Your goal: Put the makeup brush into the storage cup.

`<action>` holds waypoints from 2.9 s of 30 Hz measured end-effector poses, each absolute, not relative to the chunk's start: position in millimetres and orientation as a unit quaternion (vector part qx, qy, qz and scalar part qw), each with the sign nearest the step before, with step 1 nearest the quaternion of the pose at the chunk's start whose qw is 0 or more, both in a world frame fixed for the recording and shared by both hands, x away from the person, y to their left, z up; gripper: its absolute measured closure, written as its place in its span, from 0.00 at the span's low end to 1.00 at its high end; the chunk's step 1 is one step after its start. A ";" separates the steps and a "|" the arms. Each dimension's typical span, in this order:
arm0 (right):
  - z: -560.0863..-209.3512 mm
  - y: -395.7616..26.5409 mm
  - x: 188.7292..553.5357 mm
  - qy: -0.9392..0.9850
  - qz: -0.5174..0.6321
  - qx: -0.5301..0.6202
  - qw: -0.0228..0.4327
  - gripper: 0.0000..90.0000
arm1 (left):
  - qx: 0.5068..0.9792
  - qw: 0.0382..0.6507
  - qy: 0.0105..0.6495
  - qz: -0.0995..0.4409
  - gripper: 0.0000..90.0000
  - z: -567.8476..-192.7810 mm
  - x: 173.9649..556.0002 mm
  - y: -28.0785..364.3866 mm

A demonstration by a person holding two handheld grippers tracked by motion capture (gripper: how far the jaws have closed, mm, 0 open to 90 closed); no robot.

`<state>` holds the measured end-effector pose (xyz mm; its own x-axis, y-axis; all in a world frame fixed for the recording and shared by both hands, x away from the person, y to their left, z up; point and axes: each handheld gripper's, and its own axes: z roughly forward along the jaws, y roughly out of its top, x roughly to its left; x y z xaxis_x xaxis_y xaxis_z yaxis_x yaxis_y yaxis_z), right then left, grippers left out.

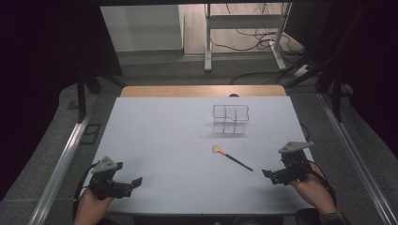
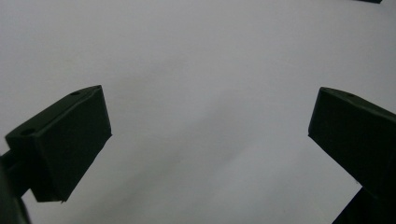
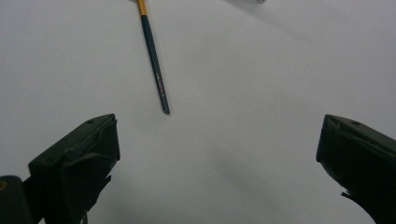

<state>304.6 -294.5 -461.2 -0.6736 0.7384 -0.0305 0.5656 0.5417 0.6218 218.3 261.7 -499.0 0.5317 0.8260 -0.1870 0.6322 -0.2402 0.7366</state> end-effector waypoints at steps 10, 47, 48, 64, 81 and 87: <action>-460.8 -289.4 309.9 0.869 0.291 0.378 0.130 0.00 | 0.781 0.400 0.465 0.120 0.01 -499.6 218.7 261.2; -463.4 -252.6 339.8 0.897 0.226 0.368 0.095 0.00 | 0.788 0.388 0.462 0.127 0.01 -500.2 218.7 259.9; -463.9 -251.6 340.7 0.897 0.226 0.369 0.095 0.00 | 0.788 0.388 0.461 0.127 0.01 -500.2 218.6 259.8; -469.8 -234.1 355.6 0.906 0.210 0.357 0.085 0.00 | 0.792 0.384 0.458 0.129 0.01 -501.0 219.0 259.1; -473.6 -206.3 370.7 0.915 0.202 0.342 0.073 0.02 | 0.793 0.384 0.455 0.128 0.01 -501.1 219.1 259.3; -475.2 -200.0 375.6 0.915 0.202 0.341 0.071 0.04 | 0.794 0.384 0.454 0.128 0.01 -501.3 219.2 259.2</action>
<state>375.6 -200.0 -475.2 -0.7572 0.6531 0.0078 0.5956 0.6855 0.4187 219.2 259.2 -501.3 0.5542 0.8196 -0.1455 0.6231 -0.2925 0.7254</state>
